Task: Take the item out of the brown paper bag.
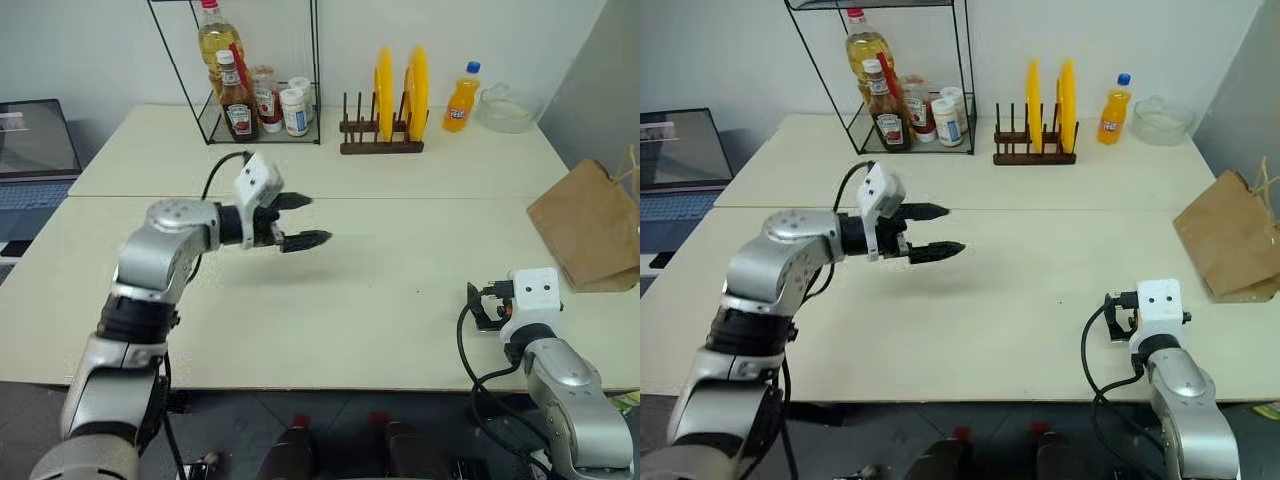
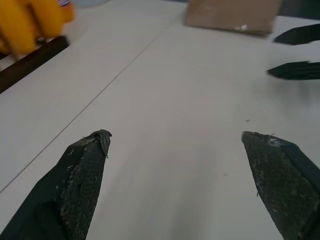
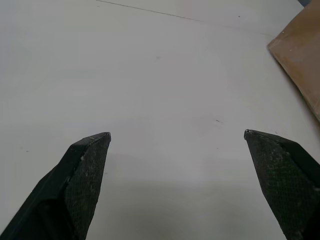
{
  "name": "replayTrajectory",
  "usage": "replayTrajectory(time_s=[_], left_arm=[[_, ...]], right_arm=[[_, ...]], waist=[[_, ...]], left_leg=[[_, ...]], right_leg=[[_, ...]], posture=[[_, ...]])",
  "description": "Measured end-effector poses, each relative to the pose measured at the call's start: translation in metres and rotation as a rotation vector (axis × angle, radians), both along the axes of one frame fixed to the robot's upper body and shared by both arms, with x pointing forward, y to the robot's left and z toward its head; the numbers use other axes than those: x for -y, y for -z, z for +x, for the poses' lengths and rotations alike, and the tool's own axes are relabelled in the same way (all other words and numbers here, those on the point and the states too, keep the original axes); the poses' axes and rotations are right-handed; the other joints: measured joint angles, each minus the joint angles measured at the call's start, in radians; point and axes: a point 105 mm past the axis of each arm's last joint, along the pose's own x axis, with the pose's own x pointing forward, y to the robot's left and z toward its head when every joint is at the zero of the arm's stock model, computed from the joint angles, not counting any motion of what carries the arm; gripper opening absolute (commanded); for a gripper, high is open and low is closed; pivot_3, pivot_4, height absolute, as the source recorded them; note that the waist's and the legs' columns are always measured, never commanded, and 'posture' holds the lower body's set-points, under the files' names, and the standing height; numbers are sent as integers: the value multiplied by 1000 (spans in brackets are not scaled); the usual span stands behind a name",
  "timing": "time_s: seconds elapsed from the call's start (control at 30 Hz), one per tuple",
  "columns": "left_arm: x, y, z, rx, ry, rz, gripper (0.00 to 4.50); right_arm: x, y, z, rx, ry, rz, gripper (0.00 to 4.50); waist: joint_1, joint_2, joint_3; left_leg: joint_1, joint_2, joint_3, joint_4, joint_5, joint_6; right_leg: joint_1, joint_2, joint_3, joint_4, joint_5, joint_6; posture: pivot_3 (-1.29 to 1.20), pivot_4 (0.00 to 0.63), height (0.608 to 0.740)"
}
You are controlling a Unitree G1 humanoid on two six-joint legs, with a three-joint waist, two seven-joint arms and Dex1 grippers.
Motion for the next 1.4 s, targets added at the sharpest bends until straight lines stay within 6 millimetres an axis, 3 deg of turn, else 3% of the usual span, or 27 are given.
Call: replayTrajectory(time_s=[0.1, 0.2, 0.33, 0.47, 0.57, 0.77, 1.17, 1.4], left_arm=[[14, -22, -7, -10, 115, -45, 4468], [27, -38, -10, 1, 196, -81, 4468], [42, -32, -11, -18, 276, -97, 4468], [62, -32, -12, -4, 355, -112, 4468], [70, -41, -9, 48, 368, -119, 4468], [79, -42, -8, 69, 400, -130, 4468], [101, -56, -15, 133, 457, -144, 4468], [104, -58, -26, 147, 478, -137, 4468]], right_arm=[[22, -11, -3, -3, 46, -28, 4500], [56, -51, -4, 51, 110, -97, 4500], [86, -111, -5, 105, 132, -192, 4500], [100, -147, 4, 65, 76, -210, 4500], [110, -151, 11, 8, 47, -192, 4500], [153, -157, 29, -99, 76, -114, 4500], [175, -128, 83, -237, 47, 0, 4500], [188, -115, 87, -266, 109, 7, 4500]], waist=[[3, -1, 1], [5, 0, 2], [5, 0, 3], [5, -2, 6], [5, -4, 7], [2, -4, 9], [-7, -4, 17], [1, -4, 17]], left_leg=[[0, -1, 0, 2, -1, 2], [1, -2, 2, 5, -2, 4], [1, -1, 5, 7, -2, 5], [-1, 1, 5, 14, -2, 5], [-1, -1, 7, 16, -2, 6], [-1, -1, 15, 17, -3, 8], [-11, 0, 20, 18, -1, 4], [-16, -2, 21, 19, -1, 4]], right_leg=[[0, 0, 0, 1, 0, 0], [0, -1, 1, 7, 0, 0], [0, 1, -1, 11, 0, 0], [1, 2, -1, 12, 0, 0], [2, 1, 1, 12, 0, 2], [0, -2, 4, 11, 1, 3], [-10, -3, 5, 13, 1, 3], [-12, -4, 5, 12, 1, 3]], posture=[[0, 150, 740], [0, 150, 740], [0, 150, 740], [0, 150, 740], [0, 150, 740], [0, 150, 740], [0, 150, 740], [0, 150, 740]])
